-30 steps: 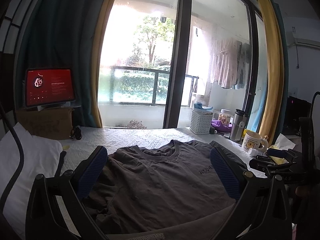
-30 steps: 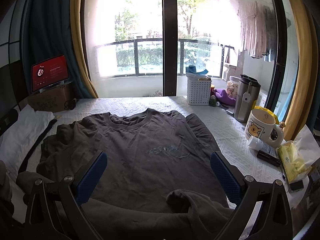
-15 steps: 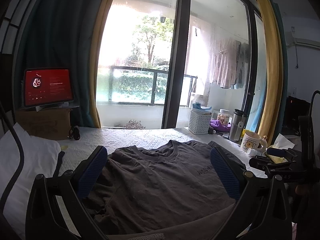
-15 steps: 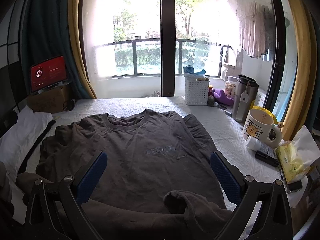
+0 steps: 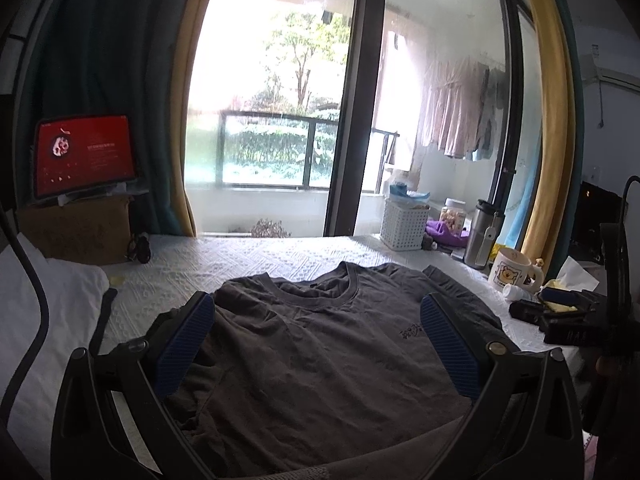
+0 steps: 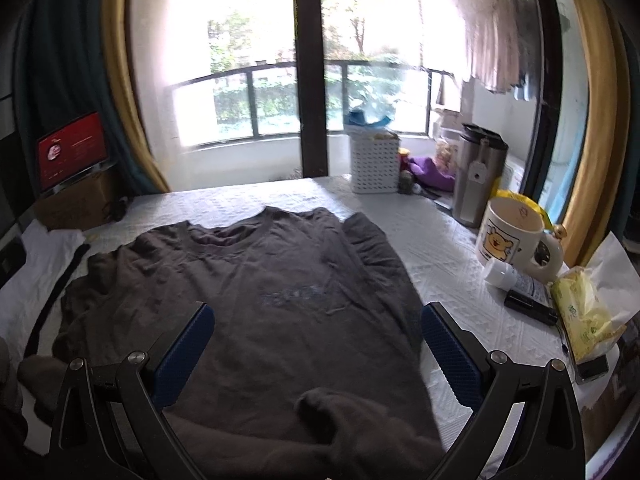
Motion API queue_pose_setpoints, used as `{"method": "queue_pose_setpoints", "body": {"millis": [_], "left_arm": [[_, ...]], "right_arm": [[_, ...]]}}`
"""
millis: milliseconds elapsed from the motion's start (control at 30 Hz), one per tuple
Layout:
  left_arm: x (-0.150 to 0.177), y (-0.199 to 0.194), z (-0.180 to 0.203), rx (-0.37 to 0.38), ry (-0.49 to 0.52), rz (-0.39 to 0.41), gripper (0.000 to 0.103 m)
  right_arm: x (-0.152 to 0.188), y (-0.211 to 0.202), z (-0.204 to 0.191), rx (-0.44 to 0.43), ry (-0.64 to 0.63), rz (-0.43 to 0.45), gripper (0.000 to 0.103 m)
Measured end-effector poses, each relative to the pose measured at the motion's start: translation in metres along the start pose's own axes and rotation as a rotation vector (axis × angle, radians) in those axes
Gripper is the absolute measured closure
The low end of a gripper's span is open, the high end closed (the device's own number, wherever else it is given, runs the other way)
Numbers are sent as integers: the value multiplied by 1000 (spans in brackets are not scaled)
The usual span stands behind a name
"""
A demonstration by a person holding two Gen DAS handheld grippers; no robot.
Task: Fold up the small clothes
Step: 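Move the right tool toward a sleeve of the T-shirt and close on it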
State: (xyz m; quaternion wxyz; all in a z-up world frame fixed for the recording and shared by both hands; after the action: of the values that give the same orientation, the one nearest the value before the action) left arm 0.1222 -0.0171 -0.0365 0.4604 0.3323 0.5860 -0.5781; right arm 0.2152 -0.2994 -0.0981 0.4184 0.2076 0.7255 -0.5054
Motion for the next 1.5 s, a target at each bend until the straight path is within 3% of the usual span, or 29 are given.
{"method": "queue_pose_setpoints", "body": {"millis": [467, 767, 1033, 1100, 1300, 1500], "left_arm": [[-17, 48, -1, -61, -12, -48, 2], [-27, 79, 0, -137, -16, -69, 2], [-26, 108, -3, -202, -21, -112, 2], [-25, 115, -5, -213, -19, -127, 2], [-27, 133, -7, -226, -3, -148, 2], [-26, 145, -14, -221, -30, -164, 2]], "right_arm": [[-49, 35, 82, 58, 50, 0, 0], [-73, 100, 126, -55, 37, -52, 0], [-73, 164, 140, -98, -27, -145, 16], [-71, 176, 146, -100, -24, -167, 24], [-65, 212, 150, -148, -3, -225, 25], [-48, 237, 130, -195, -28, -294, 25]]}}
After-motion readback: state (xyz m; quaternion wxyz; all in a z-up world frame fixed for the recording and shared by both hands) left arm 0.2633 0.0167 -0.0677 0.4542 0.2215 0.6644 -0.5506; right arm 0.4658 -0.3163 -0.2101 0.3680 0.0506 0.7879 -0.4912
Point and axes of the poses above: each gripper's, at about its wrist camera, not at the fingertips, and y roughly the way its jaws point, z to its right, x to its underside, the point moved 9 cm from there along y, roughly the way its jaws point, and after that the axes turned 8 degrees about -x, right-handed, at the moved point
